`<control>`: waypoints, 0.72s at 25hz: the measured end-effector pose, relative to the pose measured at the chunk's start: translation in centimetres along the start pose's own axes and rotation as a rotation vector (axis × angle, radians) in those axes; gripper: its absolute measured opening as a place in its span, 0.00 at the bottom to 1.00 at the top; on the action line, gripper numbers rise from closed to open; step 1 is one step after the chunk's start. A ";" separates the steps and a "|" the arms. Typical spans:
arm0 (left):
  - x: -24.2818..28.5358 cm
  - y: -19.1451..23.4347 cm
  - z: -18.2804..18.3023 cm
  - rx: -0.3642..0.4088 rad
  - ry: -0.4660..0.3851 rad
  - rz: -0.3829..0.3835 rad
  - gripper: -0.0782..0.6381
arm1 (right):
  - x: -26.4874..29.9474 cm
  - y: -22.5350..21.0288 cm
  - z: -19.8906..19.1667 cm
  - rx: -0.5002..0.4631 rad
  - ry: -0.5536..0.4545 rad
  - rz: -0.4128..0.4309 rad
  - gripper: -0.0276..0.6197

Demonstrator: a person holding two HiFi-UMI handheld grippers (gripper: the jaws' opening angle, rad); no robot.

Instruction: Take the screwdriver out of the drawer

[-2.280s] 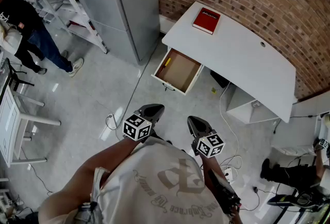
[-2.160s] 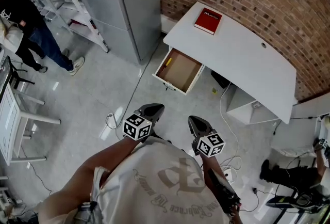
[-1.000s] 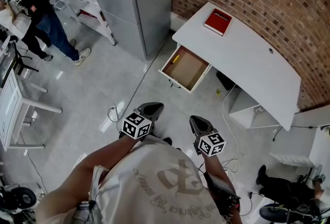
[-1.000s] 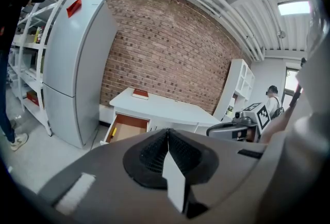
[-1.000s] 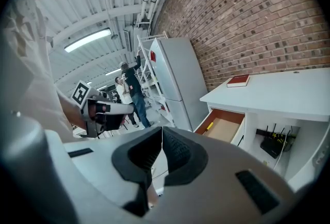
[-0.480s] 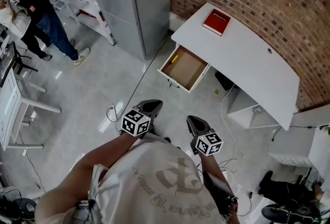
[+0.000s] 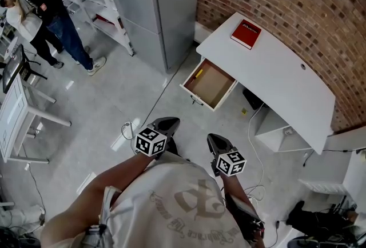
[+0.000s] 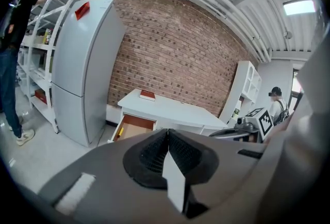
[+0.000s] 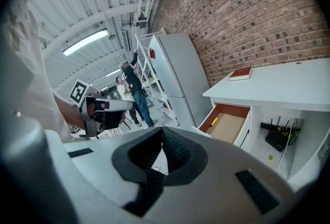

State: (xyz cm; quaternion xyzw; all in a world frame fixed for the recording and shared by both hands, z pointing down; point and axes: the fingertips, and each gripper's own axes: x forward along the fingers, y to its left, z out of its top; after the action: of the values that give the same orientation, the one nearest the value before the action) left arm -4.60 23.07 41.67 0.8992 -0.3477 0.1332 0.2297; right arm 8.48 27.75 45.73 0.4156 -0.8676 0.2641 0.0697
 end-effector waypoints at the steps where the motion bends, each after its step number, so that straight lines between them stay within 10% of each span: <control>1: 0.0 0.1 0.1 -0.002 0.000 0.003 0.12 | 0.2 -0.1 0.1 -0.001 0.002 0.001 0.05; 18: 2.4 3.8 0.5 -0.017 0.033 -0.039 0.12 | 4.2 -2.5 1.5 0.028 0.037 -0.063 0.05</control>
State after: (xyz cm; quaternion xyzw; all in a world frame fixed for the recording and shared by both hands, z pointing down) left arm -5.42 19.01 43.36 0.9015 -0.3275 0.1407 0.2456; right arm 7.83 22.83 46.82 0.4388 -0.8487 0.2816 0.0882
